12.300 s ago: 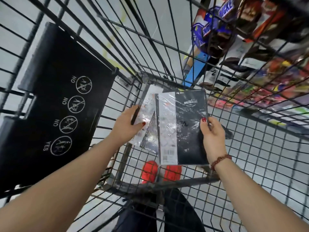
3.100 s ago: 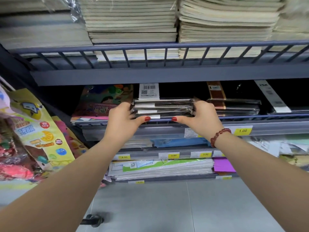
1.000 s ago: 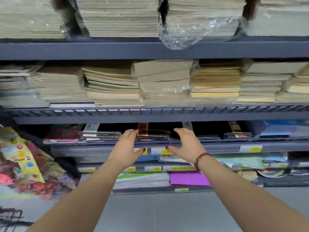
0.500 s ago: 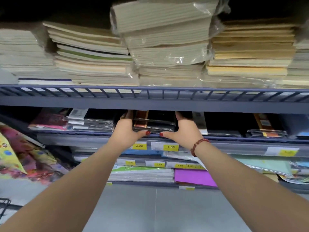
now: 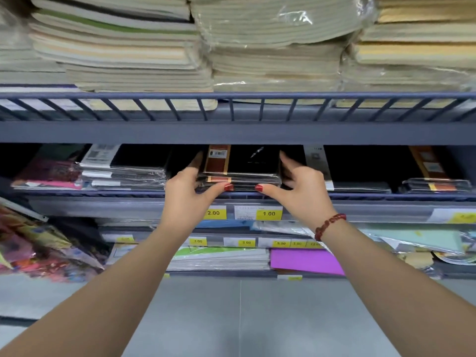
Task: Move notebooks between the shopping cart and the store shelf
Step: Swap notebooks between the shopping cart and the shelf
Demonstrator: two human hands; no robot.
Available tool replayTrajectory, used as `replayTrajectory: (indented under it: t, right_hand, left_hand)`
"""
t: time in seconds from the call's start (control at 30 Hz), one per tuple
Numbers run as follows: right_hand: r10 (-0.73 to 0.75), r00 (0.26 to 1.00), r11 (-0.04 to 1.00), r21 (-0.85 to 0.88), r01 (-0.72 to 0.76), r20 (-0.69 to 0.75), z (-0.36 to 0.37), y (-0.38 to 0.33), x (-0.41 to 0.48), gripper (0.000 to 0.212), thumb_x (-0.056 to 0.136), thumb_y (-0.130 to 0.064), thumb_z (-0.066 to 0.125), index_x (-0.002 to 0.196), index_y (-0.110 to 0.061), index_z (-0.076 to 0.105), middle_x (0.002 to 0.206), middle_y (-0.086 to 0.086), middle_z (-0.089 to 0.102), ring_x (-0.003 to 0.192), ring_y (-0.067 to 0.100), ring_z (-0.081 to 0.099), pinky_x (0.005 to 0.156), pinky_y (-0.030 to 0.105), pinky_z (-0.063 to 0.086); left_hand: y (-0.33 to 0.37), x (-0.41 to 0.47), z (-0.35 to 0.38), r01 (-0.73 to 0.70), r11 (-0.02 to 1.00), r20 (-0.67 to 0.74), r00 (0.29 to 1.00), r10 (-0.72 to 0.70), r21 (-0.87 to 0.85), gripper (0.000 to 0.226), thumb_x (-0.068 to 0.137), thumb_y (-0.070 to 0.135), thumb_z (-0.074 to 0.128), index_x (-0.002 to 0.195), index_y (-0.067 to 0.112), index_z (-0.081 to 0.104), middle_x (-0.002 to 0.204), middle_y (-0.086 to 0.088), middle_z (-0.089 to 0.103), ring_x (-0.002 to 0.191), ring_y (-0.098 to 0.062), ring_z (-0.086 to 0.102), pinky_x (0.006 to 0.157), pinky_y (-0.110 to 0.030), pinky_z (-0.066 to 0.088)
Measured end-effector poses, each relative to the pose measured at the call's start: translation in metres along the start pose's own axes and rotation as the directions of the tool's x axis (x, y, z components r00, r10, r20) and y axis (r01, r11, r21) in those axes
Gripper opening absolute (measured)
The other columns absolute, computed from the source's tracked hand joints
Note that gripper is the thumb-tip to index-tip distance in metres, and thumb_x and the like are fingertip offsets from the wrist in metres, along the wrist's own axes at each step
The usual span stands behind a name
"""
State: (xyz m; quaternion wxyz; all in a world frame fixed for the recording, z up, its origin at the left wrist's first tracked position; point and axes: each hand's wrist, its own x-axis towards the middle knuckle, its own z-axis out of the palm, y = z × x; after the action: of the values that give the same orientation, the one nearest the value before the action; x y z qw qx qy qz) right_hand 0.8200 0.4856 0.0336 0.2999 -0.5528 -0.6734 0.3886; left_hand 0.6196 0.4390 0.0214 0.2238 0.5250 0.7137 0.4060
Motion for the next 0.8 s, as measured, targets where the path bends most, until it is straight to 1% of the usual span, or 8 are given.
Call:
replayTrajectory:
  t: [0.1,0.2,0.3,0.4,0.47,0.57,0.67,0.8]
  right_hand:
    - [-0.01,0.999,0.995,0.101,0.013,-0.037,0.002,0.002,-0.008,0.073,0.079,-0.024,0.072,0.142,-0.014,0.037,0.141,0.004,0.048,0.122,0.019,0.054,0.097,0.02,0.043]
    - [-0.024,0.996,0.996,0.083,0.031,-0.083,0.006,0.004,-0.012,0.066,0.08,-0.024,0.071,0.138,-0.011,0.043,0.135,0.005,0.054,0.117,0.013,0.057,0.093,0.014,0.044]
    - [-0.054,0.993,0.996,0.07,0.061,-0.106,0.007,0.003,-0.013,0.063,0.081,-0.024,0.07,0.136,-0.009,0.044,0.132,0.007,0.056,0.117,0.014,0.057,0.097,0.02,0.045]
    - [-0.056,0.995,0.996,0.057,0.061,-0.083,0.006,0.001,-0.015,0.065,0.081,-0.024,0.07,0.138,-0.011,0.042,0.135,0.004,0.054,0.118,0.014,0.056,0.099,0.023,0.045]
    - [-0.086,0.993,0.996,-0.009,0.086,-0.079,-0.003,0.002,-0.018,0.063,0.081,-0.025,0.07,0.138,-0.012,0.044,0.133,0.003,0.054,0.114,0.012,0.058,0.099,0.022,0.045]
    - [-0.182,0.976,0.977,-0.138,0.165,-0.119,-0.029,0.006,-0.029,0.052,0.081,-0.023,0.07,0.13,-0.015,0.053,0.117,-0.002,0.057,0.105,0.007,0.056,0.092,0.006,0.041]
    - [-0.263,0.951,0.93,-0.304,0.206,-0.161,-0.066,0.02,-0.04,0.044,0.08,-0.021,0.072,0.122,-0.01,0.06,0.106,-0.003,0.058,0.106,0.016,0.056,0.094,0.02,0.041]
    - [-0.191,0.956,0.902,-0.425,0.081,-0.223,-0.11,0.049,-0.042,0.047,0.08,-0.02,0.072,0.122,-0.004,0.059,0.11,0.013,0.061,0.108,0.03,0.057,0.097,0.032,0.042]
  left_hand:
    - [-0.005,-0.002,-0.002,-0.033,0.999,-0.033,0.999,0.033,-0.003,0.038,0.078,0.026,0.075,0.106,0.003,0.066,0.109,-0.006,0.07,0.097,-0.023,0.066,0.09,-0.042,0.052]
    - [-0.008,-0.002,0.001,-0.048,0.999,-0.068,0.996,0.049,0.021,0.03,0.077,0.028,0.076,0.095,0.004,0.068,0.095,-0.012,0.072,0.09,-0.03,0.066,0.084,-0.048,0.053]
    - [-0.008,-0.002,0.002,-0.063,0.998,-0.073,0.995,0.062,-0.006,0.025,0.076,0.029,0.077,0.09,0.01,0.067,0.087,-0.007,0.071,0.086,-0.026,0.067,0.081,-0.045,0.054]
    - [-0.004,-0.004,-0.002,-0.085,0.993,-0.041,0.995,0.089,0.087,0.039,0.078,0.032,0.074,0.109,0.01,0.065,0.097,-0.003,0.067,0.093,-0.019,0.063,0.083,-0.028,0.049]
    - [0.001,-0.009,-0.006,-0.127,0.986,-0.043,0.99,0.132,0.112,0.054,0.079,0.028,0.073,0.126,0.009,0.056,0.11,-0.003,0.059,0.105,-0.018,0.058,0.091,-0.027,0.045]
    - [0.012,-0.02,-0.015,-0.213,0.964,-0.068,0.972,0.226,0.161,0.055,0.081,0.021,0.072,0.13,0.007,0.05,0.116,-0.005,0.049,0.107,-0.011,0.046,0.091,-0.018,0.033]
    - [0.028,-0.028,-0.011,-0.373,0.889,-0.013,0.921,0.39,0.265,0.043,0.081,0.016,0.072,0.119,0.001,0.057,0.113,-0.013,0.055,0.103,-0.012,0.045,0.087,-0.012,0.029]
    - [0.057,-0.042,0.026,-0.526,0.83,0.181,0.848,0.498,0.182,0.041,0.084,0.023,0.063,0.122,0.008,0.059,0.124,-0.008,0.059,0.118,-0.013,0.047,0.103,-0.01,0.028]
